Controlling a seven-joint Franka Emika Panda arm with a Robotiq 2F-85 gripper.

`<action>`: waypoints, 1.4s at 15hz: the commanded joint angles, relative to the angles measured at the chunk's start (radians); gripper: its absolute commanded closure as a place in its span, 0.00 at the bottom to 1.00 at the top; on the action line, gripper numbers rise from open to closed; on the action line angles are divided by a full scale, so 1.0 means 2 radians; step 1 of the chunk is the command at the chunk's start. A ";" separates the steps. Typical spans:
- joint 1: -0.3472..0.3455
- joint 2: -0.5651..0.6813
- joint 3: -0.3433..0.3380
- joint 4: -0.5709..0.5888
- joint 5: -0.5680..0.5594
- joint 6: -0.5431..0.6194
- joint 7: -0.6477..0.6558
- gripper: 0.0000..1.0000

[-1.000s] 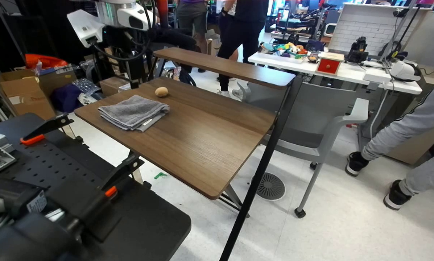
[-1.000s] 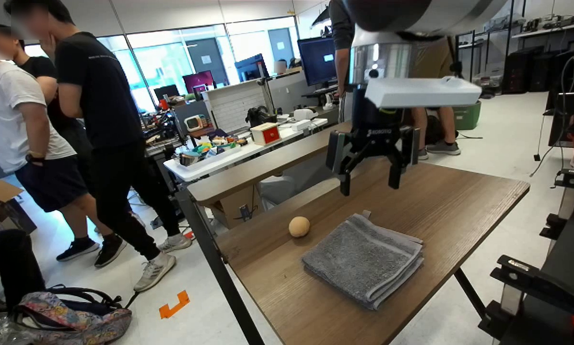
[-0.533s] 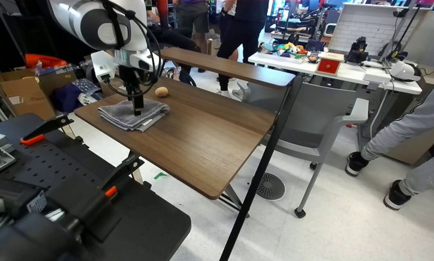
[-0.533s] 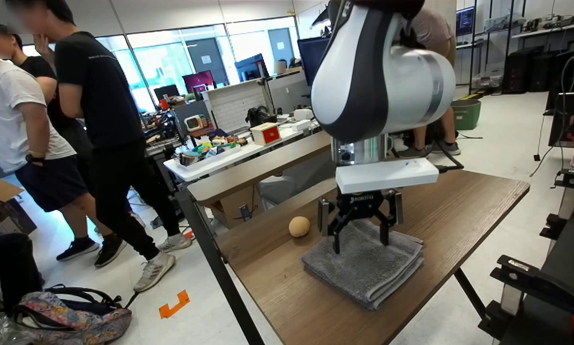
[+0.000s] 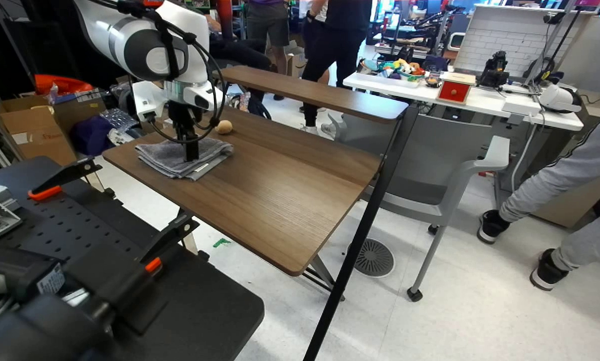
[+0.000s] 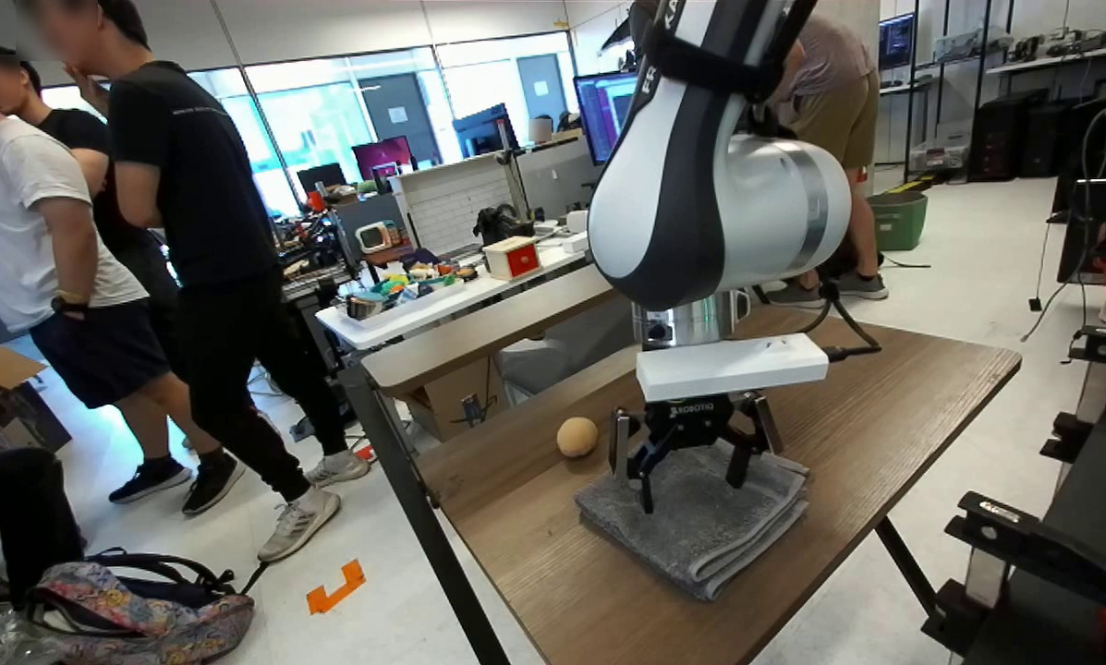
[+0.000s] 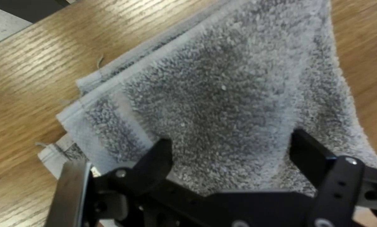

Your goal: Use the grey towel to wipe the table

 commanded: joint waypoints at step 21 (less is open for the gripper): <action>-0.132 0.219 -0.052 0.272 0.061 0.235 0.108 0.00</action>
